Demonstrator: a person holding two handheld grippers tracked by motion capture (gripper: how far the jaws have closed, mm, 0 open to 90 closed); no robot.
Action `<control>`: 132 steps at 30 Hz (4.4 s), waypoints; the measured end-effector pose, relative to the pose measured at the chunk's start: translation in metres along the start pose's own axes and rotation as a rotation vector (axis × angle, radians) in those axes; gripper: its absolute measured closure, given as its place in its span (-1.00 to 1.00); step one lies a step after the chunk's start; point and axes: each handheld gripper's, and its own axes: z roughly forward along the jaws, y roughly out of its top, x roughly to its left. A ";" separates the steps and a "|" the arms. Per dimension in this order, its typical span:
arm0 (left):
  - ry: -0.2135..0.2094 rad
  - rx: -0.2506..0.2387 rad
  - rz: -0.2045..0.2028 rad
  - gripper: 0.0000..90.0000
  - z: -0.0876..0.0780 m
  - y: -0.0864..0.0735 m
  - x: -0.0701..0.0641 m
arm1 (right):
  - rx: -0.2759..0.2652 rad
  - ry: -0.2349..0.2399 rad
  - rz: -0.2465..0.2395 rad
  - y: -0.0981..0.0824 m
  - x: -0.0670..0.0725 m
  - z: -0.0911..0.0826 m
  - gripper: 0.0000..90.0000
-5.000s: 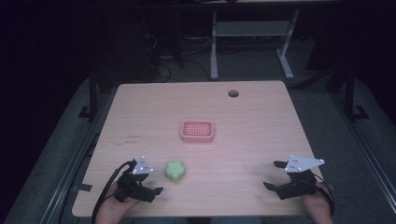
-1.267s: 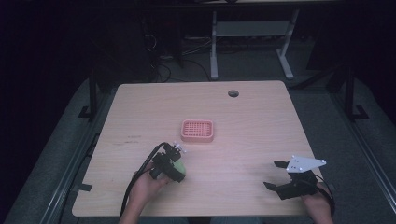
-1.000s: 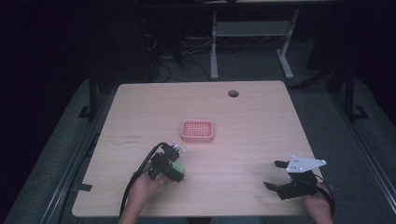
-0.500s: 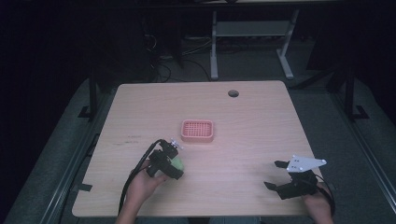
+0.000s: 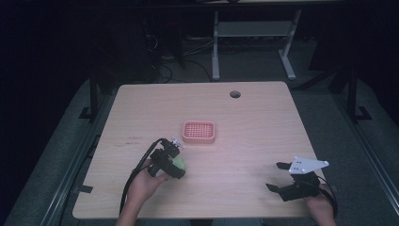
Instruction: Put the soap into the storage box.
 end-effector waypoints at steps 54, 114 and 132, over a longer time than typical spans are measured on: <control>-0.040 0.019 0.003 -0.41 -0.015 0.043 0.019 | -0.003 -0.005 0.006 0.001 0.000 -0.001 -0.69; -0.011 0.094 -0.015 -0.41 0.004 0.142 0.045 | -0.021 -0.005 0.019 0.000 0.000 -0.004 -0.69; 0.000 0.099 -0.057 -0.41 0.017 0.171 0.052 | -0.026 -0.004 0.015 -0.001 0.000 -0.005 -0.69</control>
